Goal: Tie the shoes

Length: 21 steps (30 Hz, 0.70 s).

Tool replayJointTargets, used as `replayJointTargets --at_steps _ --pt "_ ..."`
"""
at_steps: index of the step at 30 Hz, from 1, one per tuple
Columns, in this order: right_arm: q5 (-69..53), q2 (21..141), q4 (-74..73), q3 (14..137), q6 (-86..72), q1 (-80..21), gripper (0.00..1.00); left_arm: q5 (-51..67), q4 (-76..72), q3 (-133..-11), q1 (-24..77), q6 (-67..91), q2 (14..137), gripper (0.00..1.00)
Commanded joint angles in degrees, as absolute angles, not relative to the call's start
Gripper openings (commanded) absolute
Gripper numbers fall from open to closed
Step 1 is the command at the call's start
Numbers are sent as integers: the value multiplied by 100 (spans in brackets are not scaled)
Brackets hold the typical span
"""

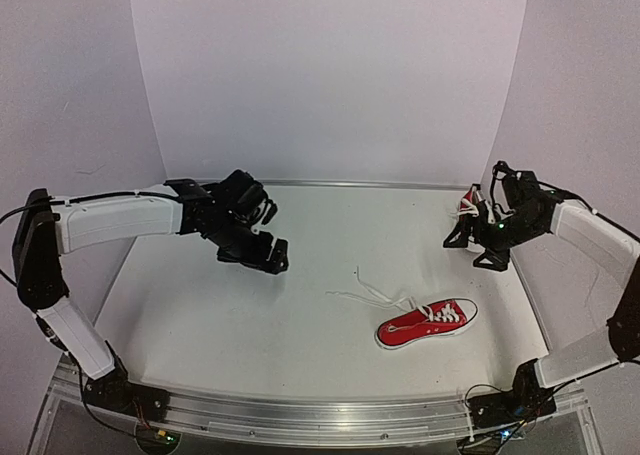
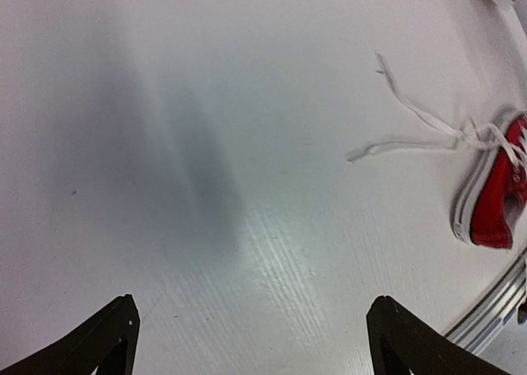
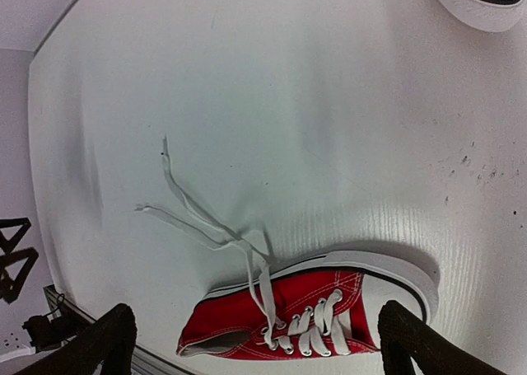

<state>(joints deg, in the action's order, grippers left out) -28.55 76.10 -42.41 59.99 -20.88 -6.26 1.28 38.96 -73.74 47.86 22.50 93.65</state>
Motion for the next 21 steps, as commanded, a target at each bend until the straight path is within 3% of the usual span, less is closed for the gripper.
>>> replayJointTargets --at_steps 1,11,21 --pt "-2414 7848 -4893 6306 -1769 -637 98 1078 3411 -8039 5644 807 9749 100" --pt "-2798 8719 -4859 5871 -1250 -145 88 1754 2569 -9651 6851 348 11878 100" --pt "-3706 9243 -4844 5707 -862 -44 85 298 2434 -10380 7102 797 12904 99"
